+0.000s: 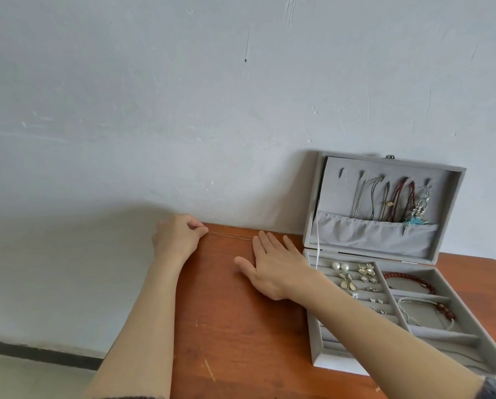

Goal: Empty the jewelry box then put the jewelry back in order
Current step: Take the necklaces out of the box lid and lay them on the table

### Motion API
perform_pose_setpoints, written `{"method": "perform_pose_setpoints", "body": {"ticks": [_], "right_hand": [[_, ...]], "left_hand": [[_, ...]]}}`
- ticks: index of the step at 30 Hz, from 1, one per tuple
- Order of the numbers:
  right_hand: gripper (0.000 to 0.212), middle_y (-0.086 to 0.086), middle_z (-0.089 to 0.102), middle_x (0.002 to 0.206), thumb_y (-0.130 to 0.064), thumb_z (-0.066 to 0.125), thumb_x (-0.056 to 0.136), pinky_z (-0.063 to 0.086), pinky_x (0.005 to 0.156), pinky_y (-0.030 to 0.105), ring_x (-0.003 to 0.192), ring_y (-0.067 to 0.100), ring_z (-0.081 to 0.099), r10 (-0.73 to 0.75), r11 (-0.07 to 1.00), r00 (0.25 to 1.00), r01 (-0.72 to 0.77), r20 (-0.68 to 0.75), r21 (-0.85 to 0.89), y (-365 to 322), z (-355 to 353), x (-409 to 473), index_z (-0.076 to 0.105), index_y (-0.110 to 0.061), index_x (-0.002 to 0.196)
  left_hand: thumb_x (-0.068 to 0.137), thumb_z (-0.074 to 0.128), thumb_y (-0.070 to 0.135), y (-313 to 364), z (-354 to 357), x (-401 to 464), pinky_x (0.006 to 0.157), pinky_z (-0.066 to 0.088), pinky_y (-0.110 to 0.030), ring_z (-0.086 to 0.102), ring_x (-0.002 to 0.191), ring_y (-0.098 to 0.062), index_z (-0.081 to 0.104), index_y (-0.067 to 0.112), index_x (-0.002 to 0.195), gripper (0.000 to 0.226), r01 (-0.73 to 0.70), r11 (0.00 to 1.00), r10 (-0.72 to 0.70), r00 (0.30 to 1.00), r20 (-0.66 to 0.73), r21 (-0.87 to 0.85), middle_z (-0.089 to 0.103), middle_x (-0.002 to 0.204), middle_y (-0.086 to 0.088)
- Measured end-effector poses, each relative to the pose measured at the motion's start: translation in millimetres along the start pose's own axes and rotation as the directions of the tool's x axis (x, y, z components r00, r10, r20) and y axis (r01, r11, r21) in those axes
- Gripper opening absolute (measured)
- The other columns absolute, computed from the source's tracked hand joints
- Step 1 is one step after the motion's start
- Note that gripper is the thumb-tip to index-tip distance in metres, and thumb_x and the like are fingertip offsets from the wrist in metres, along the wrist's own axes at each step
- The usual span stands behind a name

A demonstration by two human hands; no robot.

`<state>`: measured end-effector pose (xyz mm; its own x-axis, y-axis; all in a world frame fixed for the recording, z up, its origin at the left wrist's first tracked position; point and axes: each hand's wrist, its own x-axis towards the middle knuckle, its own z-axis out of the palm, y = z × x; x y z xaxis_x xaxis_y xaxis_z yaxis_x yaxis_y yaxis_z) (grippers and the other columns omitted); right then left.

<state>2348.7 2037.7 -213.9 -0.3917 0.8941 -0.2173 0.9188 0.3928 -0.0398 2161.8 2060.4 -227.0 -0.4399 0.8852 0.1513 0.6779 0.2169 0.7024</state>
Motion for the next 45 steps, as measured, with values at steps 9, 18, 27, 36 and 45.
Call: {"method": "perform_pose_setpoints", "body": {"ticks": [9,18,27,36,45], "right_hand": [[0.073,0.017,0.02,0.153,-0.053,0.018,0.096,0.004,0.119,0.036,0.142,0.026,0.015,0.033,0.994,0.983,-0.052,-0.18,-0.098,4,-3,-10,0.02,0.003,0.143],[0.078,0.02,0.016,0.153,-0.055,0.011,0.095,0.003,0.119,0.037,0.143,0.028,0.013,0.068,0.987,0.991,-0.083,-0.111,-0.136,4,-5,-6,0.012,0.006,0.144],[0.053,0.014,0.046,0.129,-0.042,0.024,0.099,0.031,0.104,0.036,0.121,0.03,0.042,0.01,0.996,0.95,0.018,-0.311,0.088,7,-17,-25,0.046,-0.001,0.125],[0.023,0.01,0.063,0.1,-0.019,0.048,0.093,0.05,0.071,0.034,0.093,0.027,0.061,-0.09,0.972,0.72,0.213,-0.688,0.096,43,-41,-94,0.065,-0.006,0.102],[0.024,0.006,0.063,0.105,-0.02,0.049,0.094,0.048,0.078,0.037,0.095,0.023,0.059,0.302,0.889,0.654,0.07,-0.694,0.453,105,-52,-89,0.065,-0.012,0.11]], "left_hand": [[0.087,0.059,0.031,5,11,0,0.089,0.033,-0.039,0.05,0.109,-0.027,0.07,0.024,0.088,0.013,-0.059,0.985,0.076,0.992,-0.102,0.162,0.067,0.102,-0.001],[0.087,0.06,0.028,7,16,4,0.085,0.037,-0.04,0.054,0.101,-0.028,0.068,0.017,0.086,0.013,-0.081,0.986,0.102,0.984,-0.145,0.145,0.067,0.097,-0.004],[0.086,0.06,0.026,26,6,-5,0.077,0.042,-0.033,0.059,0.087,-0.024,0.065,0.017,0.088,0.011,-0.233,0.972,0.236,0.963,-0.131,0.043,0.064,0.086,0.0],[0.088,0.057,0.019,94,-9,-61,0.064,0.035,-0.011,0.052,0.071,-0.005,0.063,0.022,0.089,0.007,-0.596,0.802,0.593,0.803,-0.066,-0.046,0.058,0.081,0.011],[0.087,0.06,0.015,171,36,-103,0.078,0.045,-0.027,0.053,0.087,-0.015,0.067,0.015,0.095,0.011,-0.658,0.749,0.653,0.753,-0.081,-0.081,0.062,0.09,0.002]]}}
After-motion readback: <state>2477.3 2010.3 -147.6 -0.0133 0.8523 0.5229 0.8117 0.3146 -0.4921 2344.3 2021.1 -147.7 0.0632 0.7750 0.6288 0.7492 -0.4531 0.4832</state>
